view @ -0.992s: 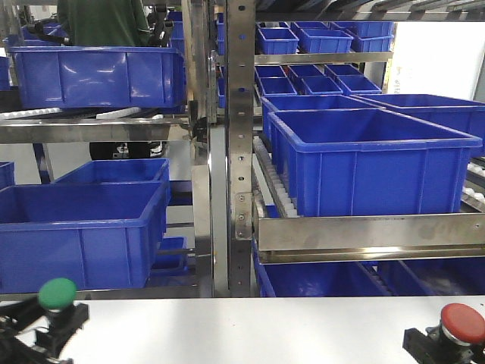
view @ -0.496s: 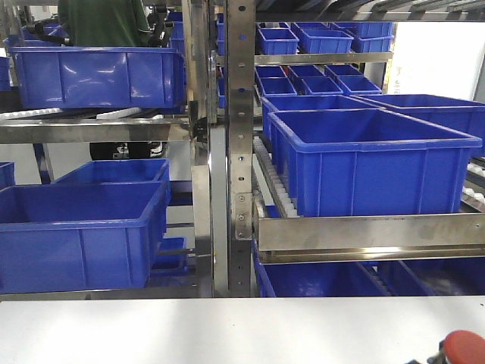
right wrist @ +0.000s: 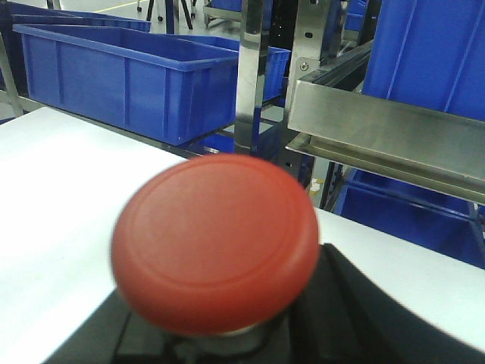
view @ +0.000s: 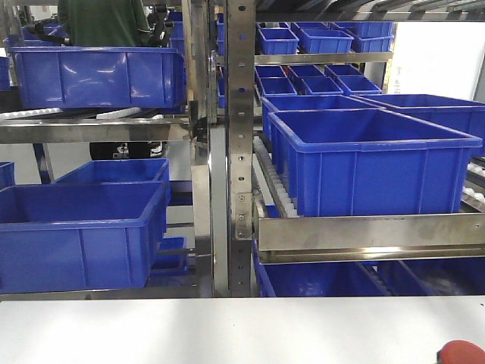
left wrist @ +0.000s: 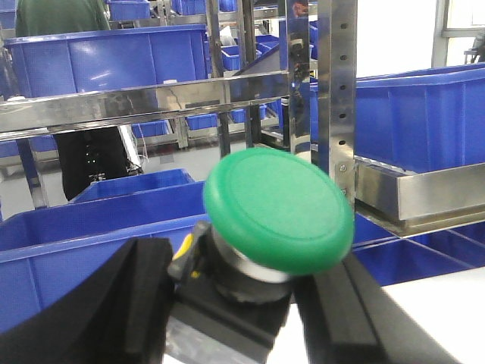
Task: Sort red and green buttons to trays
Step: 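Lift the green switch with the left gripper and red with the right, then drive the base to the cart holding both switches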
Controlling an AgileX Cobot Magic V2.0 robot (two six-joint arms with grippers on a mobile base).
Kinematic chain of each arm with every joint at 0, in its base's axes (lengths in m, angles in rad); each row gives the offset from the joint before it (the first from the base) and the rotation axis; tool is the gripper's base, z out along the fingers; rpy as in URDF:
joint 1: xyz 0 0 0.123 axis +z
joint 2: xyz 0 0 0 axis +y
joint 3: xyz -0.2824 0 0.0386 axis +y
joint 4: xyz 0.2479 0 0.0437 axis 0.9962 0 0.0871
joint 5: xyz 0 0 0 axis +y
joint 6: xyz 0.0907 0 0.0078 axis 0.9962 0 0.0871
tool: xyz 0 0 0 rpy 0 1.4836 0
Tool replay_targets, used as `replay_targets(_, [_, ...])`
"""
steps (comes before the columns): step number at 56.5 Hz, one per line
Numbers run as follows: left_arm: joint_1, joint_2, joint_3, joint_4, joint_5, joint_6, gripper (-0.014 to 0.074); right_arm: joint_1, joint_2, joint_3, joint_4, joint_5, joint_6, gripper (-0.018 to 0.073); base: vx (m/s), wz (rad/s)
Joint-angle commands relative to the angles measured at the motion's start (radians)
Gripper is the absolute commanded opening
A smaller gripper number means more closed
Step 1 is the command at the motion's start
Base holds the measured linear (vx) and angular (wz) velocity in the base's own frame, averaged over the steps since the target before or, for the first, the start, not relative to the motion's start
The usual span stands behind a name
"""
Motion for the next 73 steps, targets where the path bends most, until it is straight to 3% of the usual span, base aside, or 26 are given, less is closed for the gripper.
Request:
replay_targets(1, [-0.005, 0.002, -0.034, -0.009, -0.074, -0.008, 0.0, -0.004, -0.006, -0.03, -0.015, 0.014, -0.001, -0.0008, 0.0, 0.0])
replay_targets(46, [-0.005, 0.002, -0.034, -0.009, -0.074, -0.008, 0.0, -0.004, -0.006, -0.03, -0.015, 0.016, -0.001, -0.0008, -0.01, 0.02])
replay_targets(73, [-0.005, 0.002, -0.034, -0.009, -0.074, -0.008, 0.0, -0.004, -0.006, -0.03, -0.015, 0.015, -0.001, -0.0008, -0.12, 0.48])
